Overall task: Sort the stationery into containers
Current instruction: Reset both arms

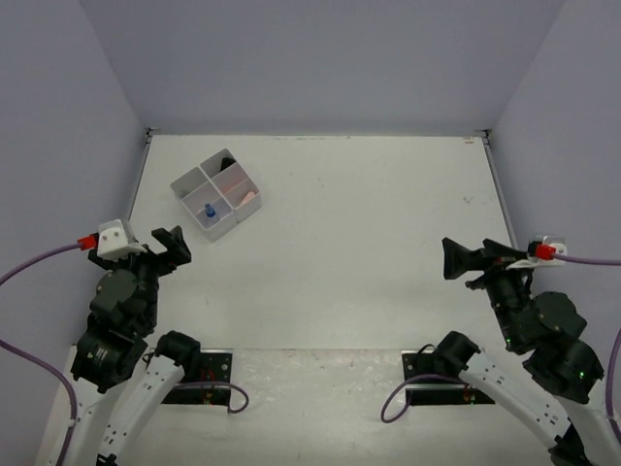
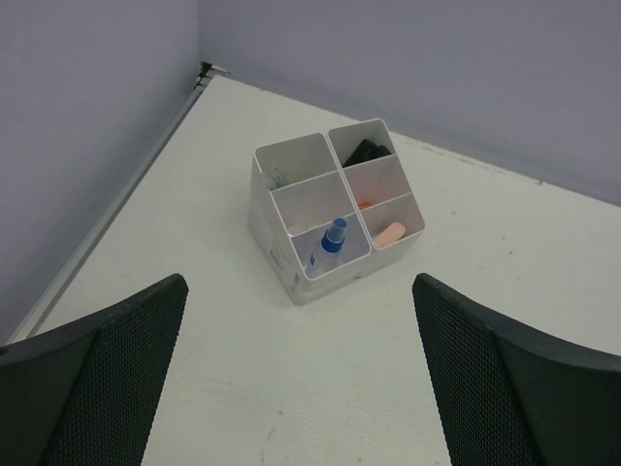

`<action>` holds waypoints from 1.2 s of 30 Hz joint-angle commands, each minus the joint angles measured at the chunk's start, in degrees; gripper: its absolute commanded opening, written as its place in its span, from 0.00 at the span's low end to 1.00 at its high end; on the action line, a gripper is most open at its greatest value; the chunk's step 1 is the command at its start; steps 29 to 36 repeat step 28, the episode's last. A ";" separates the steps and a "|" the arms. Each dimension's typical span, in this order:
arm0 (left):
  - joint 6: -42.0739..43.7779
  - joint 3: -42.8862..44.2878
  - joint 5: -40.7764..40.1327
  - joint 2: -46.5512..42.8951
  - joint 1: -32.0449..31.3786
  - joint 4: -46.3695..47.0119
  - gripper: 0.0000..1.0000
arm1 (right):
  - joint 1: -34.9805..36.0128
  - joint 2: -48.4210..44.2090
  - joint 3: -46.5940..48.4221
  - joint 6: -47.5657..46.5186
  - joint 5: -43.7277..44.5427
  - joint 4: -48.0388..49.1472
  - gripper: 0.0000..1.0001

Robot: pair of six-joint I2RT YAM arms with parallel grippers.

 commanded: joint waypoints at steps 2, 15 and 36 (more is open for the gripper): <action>3.72 0.22 4.91 -5.54 0.12 -0.77 1.00 | 0.05 -8.11 -3.08 0.72 4.96 -4.66 0.99; 3.30 -0.24 5.34 -6.84 0.12 -0.83 1.00 | 0.05 -6.01 -2.66 2.67 5.91 -6.08 0.99; 3.30 -0.93 5.27 -7.10 0.12 -0.40 1.00 | 0.05 -2.93 -4.82 4.43 9.21 -4.86 0.99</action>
